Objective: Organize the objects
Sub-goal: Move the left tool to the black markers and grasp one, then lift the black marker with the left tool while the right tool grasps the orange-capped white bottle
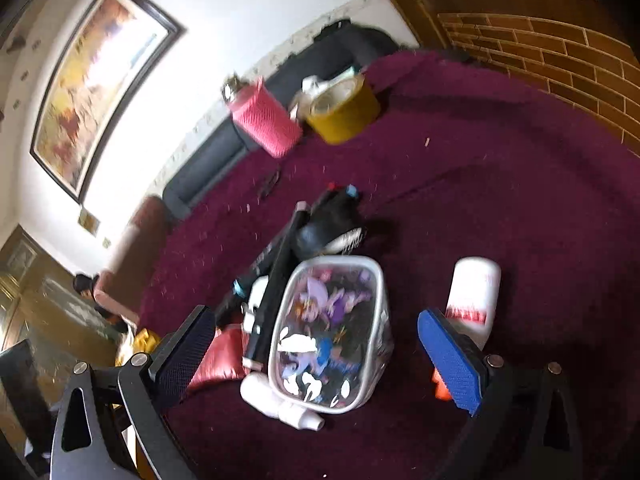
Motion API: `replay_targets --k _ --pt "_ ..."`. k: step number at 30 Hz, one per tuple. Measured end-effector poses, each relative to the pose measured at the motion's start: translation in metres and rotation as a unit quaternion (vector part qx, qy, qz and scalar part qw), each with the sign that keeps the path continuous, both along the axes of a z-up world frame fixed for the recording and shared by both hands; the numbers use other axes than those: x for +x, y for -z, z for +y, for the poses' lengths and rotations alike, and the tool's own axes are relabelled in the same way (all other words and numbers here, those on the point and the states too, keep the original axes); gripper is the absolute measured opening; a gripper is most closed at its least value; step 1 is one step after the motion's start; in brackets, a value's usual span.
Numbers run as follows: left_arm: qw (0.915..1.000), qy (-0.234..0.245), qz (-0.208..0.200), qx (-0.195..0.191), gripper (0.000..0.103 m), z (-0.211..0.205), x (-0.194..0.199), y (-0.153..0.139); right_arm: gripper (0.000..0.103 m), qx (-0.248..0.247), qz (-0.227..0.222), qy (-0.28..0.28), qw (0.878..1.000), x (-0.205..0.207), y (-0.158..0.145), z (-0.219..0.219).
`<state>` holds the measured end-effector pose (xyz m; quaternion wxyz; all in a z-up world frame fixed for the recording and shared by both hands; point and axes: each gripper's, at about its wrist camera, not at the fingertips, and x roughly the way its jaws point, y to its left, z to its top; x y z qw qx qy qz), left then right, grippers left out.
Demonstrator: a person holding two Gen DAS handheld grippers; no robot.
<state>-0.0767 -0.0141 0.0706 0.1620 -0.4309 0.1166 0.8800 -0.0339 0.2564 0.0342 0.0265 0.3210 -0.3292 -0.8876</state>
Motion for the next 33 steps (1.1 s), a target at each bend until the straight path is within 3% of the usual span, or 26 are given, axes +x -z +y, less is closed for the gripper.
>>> replay_targets --k 5,9,11,14,15,16,21,25,30,33 --pt "0.9993 0.035 -0.005 -0.010 0.089 0.041 -0.039 0.015 0.103 -0.029 0.000 0.007 1.000 0.003 0.001 0.007" --pt "0.9926 0.091 0.008 -0.080 0.088 0.073 -0.055 0.035 0.103 -0.038 -0.003 0.006 0.999 0.002 0.004 0.010" --pt "0.9873 0.113 0.015 -0.110 0.081 0.083 -0.059 0.042 0.103 -0.040 -0.003 0.005 0.999 0.003 0.003 0.010" --pt "0.9815 0.140 0.001 -0.130 0.049 0.097 -0.072 0.052 0.103 -0.043 -0.004 0.003 0.999 0.005 0.006 0.011" --pt "0.9811 0.146 -0.013 -0.126 0.028 0.100 -0.077 0.055 0.103 -0.043 -0.005 0.003 0.999 0.006 0.006 0.011" --pt "0.9813 0.147 -0.025 -0.121 0.015 0.102 -0.082 0.058 0.103 -0.043 -0.005 0.004 0.999 0.006 0.007 0.011" --pt "0.9880 0.128 -0.038 -0.078 0.014 0.097 -0.086 0.056 0.103 -0.037 -0.009 0.006 0.999 0.005 0.009 0.011" --pt "0.9929 0.111 -0.020 -0.039 0.014 0.080 -0.069 0.028 0.103 -0.033 -0.016 0.001 0.999 0.002 0.012 0.008" --pt "0.9942 0.106 -0.007 -0.012 0.014 0.050 -0.015 0.000 0.103 -0.030 -0.016 0.003 0.999 0.004 0.012 0.009" --pt "0.9946 0.102 -0.018 -0.009 0.014 0.033 0.021 0.004 0.103 -0.027 -0.016 0.003 0.999 0.005 0.012 0.008"
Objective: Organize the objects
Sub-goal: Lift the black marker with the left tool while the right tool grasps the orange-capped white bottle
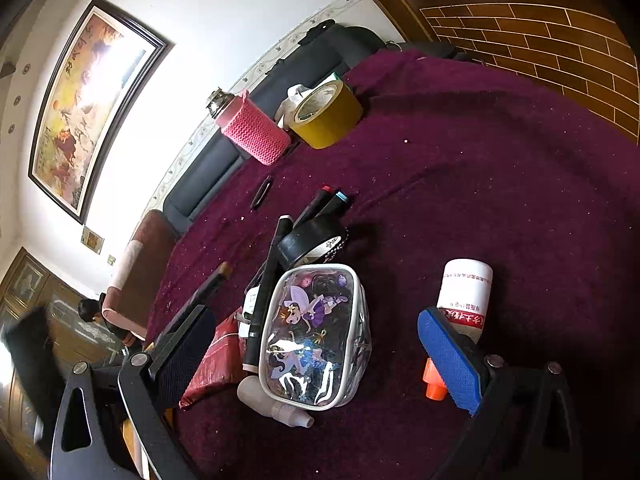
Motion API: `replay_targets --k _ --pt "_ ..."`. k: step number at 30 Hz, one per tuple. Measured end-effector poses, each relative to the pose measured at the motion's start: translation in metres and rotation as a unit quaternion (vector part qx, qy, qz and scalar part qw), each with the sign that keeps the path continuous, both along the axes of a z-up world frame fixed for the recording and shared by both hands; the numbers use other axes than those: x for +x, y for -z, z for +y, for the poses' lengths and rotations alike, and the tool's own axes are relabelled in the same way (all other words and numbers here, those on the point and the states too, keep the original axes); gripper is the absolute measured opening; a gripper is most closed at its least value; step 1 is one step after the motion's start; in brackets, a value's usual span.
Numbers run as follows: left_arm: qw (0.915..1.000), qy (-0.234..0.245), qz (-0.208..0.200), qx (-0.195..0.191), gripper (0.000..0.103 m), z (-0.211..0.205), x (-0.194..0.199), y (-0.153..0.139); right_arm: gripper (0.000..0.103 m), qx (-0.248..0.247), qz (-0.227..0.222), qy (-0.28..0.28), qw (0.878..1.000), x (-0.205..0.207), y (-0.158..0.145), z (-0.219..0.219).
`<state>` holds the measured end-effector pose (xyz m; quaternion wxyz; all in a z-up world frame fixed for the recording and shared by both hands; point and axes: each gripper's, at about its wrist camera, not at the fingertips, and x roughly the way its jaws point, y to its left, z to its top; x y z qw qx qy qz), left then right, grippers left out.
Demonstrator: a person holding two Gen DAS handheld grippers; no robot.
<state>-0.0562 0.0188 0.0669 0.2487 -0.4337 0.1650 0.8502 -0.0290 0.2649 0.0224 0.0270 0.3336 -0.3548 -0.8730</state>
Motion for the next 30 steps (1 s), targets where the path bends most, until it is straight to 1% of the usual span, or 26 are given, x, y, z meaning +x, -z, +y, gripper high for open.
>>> replay_targets --k 3,6,8,9,11,12,14,15,16,17,19,21,22,23,24,26,28,30 --pt "0.9997 -0.006 -0.022 -0.003 0.014 -0.013 0.038 0.018 0.103 0.007 0.006 0.000 1.000 0.002 -0.003 -0.002" --pt "0.9993 -0.011 -0.031 -0.019 0.014 -0.016 0.052 0.037 0.103 0.022 0.015 0.000 1.000 0.006 -0.007 -0.006" --pt "0.9985 -0.016 -0.049 -0.018 0.014 -0.014 0.052 0.048 0.103 0.036 0.015 0.005 0.999 0.008 -0.009 -0.009" --pt "0.9984 -0.016 -0.051 -0.021 0.014 -0.011 0.051 0.054 0.103 0.040 0.014 0.008 0.999 0.009 -0.009 -0.009" --pt "0.9988 -0.017 -0.038 -0.028 0.014 -0.002 0.047 0.063 0.103 0.053 0.012 0.023 0.998 0.015 -0.009 -0.009" --pt "0.9992 -0.021 -0.028 -0.019 0.015 -0.001 0.046 0.063 0.103 0.057 0.013 0.028 0.998 0.019 -0.011 -0.008" --pt "0.9990 -0.030 -0.032 -0.006 0.017 0.001 0.040 0.064 0.103 0.059 0.019 0.042 0.997 0.031 -0.018 -0.001" --pt "0.9986 -0.037 -0.037 0.002 0.023 0.001 0.036 0.064 0.103 0.057 0.024 0.048 0.997 0.038 -0.022 0.004" --pt "0.9983 -0.041 -0.040 0.009 0.032 0.002 0.033 0.065 0.103 0.058 0.027 0.054 0.996 0.044 -0.027 0.011" --pt "0.9984 -0.039 -0.040 0.011 0.036 0.006 0.032 0.065 0.103 0.063 0.026 0.060 0.996 0.050 -0.033 0.019" --pt "0.9991 -0.036 -0.023 -0.001 0.048 0.015 0.035 0.066 0.103 0.072 0.019 0.063 0.995 0.055 -0.042 0.037" --pt "0.9991 -0.041 -0.003 -0.010 0.051 0.020 0.037 0.067 0.103 0.086 0.008 0.067 0.994 0.056 -0.047 0.048" --pt "0.9991 -0.043 -0.003 -0.005 0.045 0.020 0.037 0.067 0.103 0.098 0.000 0.070 0.993 0.055 -0.049 0.054" --pt "0.9991 -0.041 -0.010 0.008 0.035 0.019 0.036 0.067 0.103 0.115 -0.014 0.070 0.991 0.052 -0.050 0.058" --pt "0.9990 -0.039 -0.014 0.019 0.015 0.018 0.038 0.066 0.103 0.125 -0.024 0.066 0.990 0.048 -0.049 0.060" --pt "0.9991 -0.033 -0.016 0.023 0.014 0.017 0.041 0.064 0.103 0.137 -0.045 0.058 0.988 0.043 -0.045 0.060" --pt "0.9984 -0.033 -0.019 0.041 0.014 0.011 0.047 0.060 0.103 0.141 -0.059 0.044 0.987 0.035 -0.040 0.055" --pt "0.9962 -0.041 -0.029 0.071 0.014 0.000 0.052 0.052 0.103 0.140 -0.061 0.028 0.988 0.029 -0.037 0.047"
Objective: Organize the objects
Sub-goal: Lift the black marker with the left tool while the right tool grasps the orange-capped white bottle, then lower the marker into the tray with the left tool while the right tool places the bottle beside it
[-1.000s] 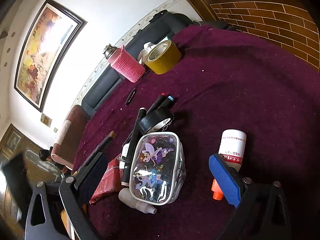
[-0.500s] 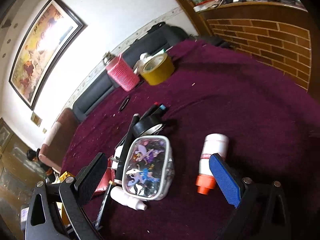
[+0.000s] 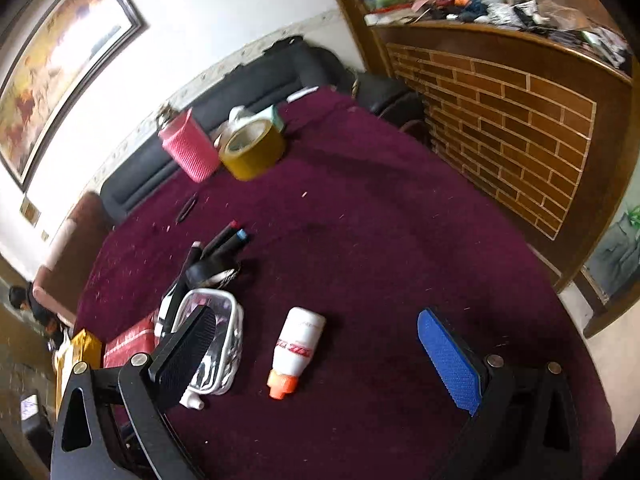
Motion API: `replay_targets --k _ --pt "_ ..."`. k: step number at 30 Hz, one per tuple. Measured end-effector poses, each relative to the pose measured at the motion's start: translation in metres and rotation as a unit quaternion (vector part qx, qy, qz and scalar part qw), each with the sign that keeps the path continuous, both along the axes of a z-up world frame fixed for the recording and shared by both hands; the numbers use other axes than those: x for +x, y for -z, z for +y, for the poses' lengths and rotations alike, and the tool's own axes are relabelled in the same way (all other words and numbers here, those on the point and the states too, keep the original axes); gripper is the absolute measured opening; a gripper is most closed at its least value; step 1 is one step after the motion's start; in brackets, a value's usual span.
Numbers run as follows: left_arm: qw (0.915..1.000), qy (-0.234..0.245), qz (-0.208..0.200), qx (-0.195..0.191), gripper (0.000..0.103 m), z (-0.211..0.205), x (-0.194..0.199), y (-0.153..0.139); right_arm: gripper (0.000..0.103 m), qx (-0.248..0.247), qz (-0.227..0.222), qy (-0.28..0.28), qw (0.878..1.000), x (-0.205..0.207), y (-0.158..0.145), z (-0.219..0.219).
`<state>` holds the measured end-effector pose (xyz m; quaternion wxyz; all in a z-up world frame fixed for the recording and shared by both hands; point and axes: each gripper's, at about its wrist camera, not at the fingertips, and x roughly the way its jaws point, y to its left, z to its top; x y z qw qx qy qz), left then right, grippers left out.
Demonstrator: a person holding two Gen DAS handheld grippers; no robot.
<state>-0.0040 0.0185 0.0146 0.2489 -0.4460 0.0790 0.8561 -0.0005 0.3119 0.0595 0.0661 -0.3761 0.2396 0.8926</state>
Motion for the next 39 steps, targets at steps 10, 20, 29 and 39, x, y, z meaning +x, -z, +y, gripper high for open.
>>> replay_targets --k 10,20,29,39 --pt "0.9924 -0.020 0.003 0.122 0.014 -0.056 0.031 -0.041 0.101 -0.009 -0.041 0.006 0.999 -0.011 0.011 -0.008" --pt "0.9885 -0.054 -0.001 0.141 0.014 -0.083 0.037 -0.040 0.058 0.036 -0.088 0.022 0.995 -0.025 0.046 -0.037" --pt "0.9814 -0.113 0.006 0.155 0.014 -0.128 0.048 -0.047 0.029 0.001 -0.068 -0.008 0.998 -0.002 0.036 -0.039" --pt "0.9663 -0.190 0.026 0.172 0.014 -0.195 0.074 -0.058 0.030 -0.059 -0.016 -0.100 0.993 0.026 -0.012 -0.089"
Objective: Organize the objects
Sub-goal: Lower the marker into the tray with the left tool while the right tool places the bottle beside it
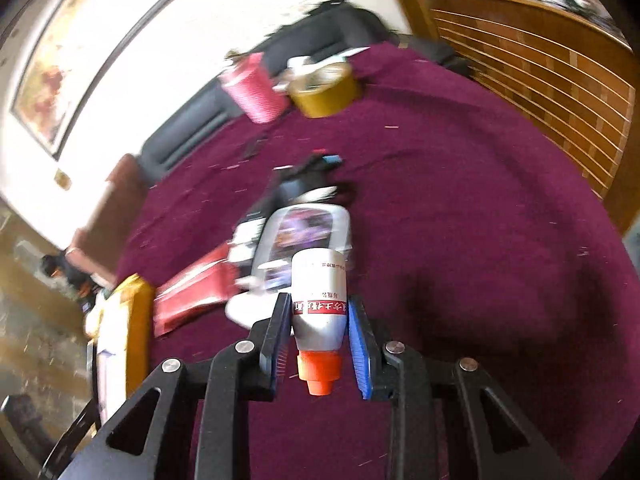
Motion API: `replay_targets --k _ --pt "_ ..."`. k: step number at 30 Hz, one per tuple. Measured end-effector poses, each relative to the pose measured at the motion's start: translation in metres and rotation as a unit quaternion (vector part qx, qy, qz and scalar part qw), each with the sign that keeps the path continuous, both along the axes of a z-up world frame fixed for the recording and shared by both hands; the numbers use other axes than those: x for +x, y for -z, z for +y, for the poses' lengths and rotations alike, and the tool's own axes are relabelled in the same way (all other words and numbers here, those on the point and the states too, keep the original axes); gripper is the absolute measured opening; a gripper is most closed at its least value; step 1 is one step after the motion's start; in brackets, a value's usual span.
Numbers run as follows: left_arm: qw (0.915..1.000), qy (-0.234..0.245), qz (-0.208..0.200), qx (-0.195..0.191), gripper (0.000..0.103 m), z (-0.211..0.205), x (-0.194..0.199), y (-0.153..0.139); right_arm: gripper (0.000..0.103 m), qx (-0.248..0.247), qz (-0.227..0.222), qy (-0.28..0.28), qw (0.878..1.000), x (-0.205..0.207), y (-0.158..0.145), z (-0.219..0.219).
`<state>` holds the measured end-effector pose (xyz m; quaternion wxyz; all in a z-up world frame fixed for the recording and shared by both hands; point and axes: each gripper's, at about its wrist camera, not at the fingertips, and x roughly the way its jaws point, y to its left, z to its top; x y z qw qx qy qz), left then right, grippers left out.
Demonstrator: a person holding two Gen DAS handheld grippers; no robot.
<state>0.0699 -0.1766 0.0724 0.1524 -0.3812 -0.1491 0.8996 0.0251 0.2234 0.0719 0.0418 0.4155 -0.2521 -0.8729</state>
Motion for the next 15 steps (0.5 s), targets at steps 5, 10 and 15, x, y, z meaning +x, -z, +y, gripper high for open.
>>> replay_targets --k 5,10,15 --pt "0.9987 -0.049 -0.006 -0.011 0.014 -0.034 0.007 0.005 0.030 -0.031 0.002 -0.096 0.995 -0.004 -0.011 -0.073" --pt "0.9955 -0.087 -0.035 -0.015 0.014 -0.064 0.005 0.020 0.030 -0.032 -0.004 -0.182 0.983 -0.007 -0.011 -0.154" --pt "0.9931 -0.098 -0.057 -0.030 0.014 -0.086 -0.014 0.026 0.030 -0.026 -0.011 -0.247 0.969 -0.017 -0.009 -0.230"
